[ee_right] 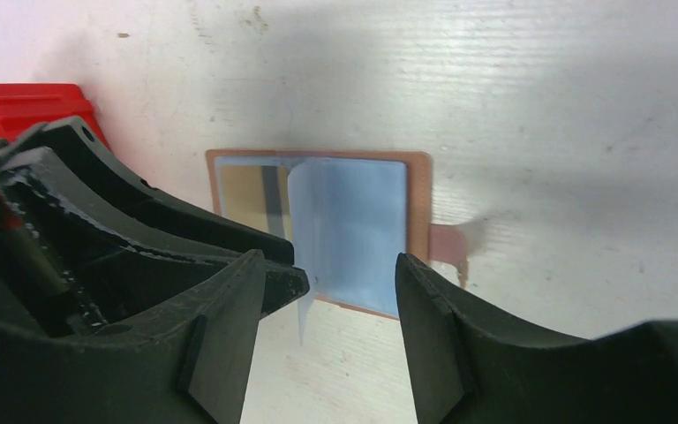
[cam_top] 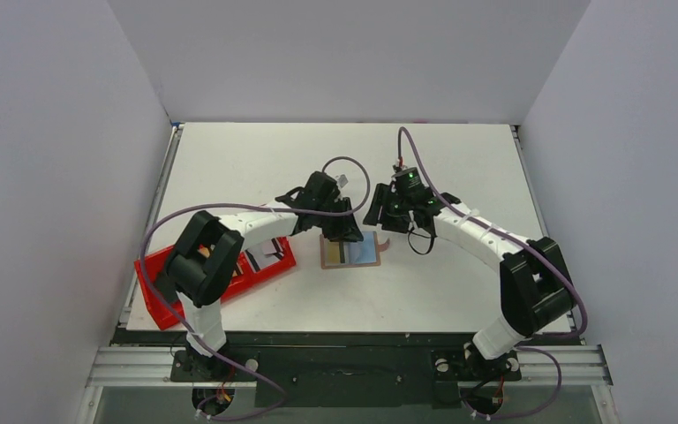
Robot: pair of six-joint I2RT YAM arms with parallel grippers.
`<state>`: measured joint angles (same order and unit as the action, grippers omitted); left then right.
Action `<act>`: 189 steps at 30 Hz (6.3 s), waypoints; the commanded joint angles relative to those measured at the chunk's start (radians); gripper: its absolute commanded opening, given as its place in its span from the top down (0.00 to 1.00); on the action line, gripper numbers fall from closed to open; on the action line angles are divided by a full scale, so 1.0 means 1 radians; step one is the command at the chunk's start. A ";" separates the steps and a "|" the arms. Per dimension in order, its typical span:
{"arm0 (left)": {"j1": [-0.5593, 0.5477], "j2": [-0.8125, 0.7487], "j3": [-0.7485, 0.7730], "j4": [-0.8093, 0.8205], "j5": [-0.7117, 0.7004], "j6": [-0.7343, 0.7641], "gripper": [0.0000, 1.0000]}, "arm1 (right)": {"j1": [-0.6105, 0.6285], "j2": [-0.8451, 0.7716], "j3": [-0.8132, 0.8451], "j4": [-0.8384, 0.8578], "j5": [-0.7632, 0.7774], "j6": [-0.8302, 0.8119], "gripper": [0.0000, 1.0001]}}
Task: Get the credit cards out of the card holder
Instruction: Remove the credit card from the card holder.
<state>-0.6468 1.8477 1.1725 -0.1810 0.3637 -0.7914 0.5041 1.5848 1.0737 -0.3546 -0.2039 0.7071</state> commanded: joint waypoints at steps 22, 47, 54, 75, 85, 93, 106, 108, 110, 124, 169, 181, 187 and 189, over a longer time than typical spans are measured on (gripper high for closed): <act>-0.019 0.058 0.126 -0.022 -0.033 0.043 0.60 | -0.044 -0.221 -0.171 -0.008 0.094 0.018 0.47; 0.167 -0.153 -0.098 -0.115 -0.096 0.147 0.68 | 0.093 0.053 0.019 0.080 -0.002 0.048 0.53; 0.170 -0.111 -0.098 -0.100 -0.082 0.142 0.77 | 0.096 0.130 0.036 0.107 -0.041 0.054 0.58; 0.156 -0.022 -0.085 -0.077 -0.045 0.118 0.87 | 0.098 0.241 0.053 0.139 -0.111 0.059 0.66; 0.128 0.014 -0.072 -0.072 -0.047 0.098 0.90 | 0.099 0.270 0.044 0.160 -0.123 0.067 0.77; 0.116 0.043 -0.052 -0.126 -0.106 0.093 0.97 | 0.088 0.281 0.002 0.222 -0.170 0.093 0.84; 0.065 0.087 0.001 -0.160 -0.138 0.083 0.99 | 0.069 0.311 -0.077 0.406 -0.311 0.164 0.84; 0.057 0.096 0.013 -0.169 -0.147 0.082 0.99 | 0.065 0.310 -0.087 0.431 -0.326 0.175 0.84; 0.048 0.105 0.023 -0.178 -0.155 0.083 0.99 | 0.060 0.311 -0.098 0.448 -0.338 0.182 0.84; 0.027 0.136 0.038 -0.233 -0.245 0.052 1.00 | 0.049 0.278 -0.149 0.524 -0.372 0.197 0.92; 0.055 0.140 -0.005 -0.227 -0.267 0.040 1.00 | 0.013 0.224 -0.195 0.474 -0.338 0.169 0.94; 0.047 0.145 -0.006 -0.221 -0.262 0.035 1.00 | 0.046 0.245 -0.163 0.438 -0.326 0.148 0.88; 0.047 0.144 -0.009 -0.221 -0.267 0.035 1.00 | 0.059 0.243 -0.135 0.377 -0.287 0.102 0.89; 0.047 0.143 -0.010 -0.226 -0.270 0.035 1.00 | 0.068 0.244 -0.113 0.314 -0.252 0.074 0.91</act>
<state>-0.5808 1.9079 1.2102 -0.4614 0.1421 -0.7517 0.5350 1.8267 0.9089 0.0422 -0.5045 0.8471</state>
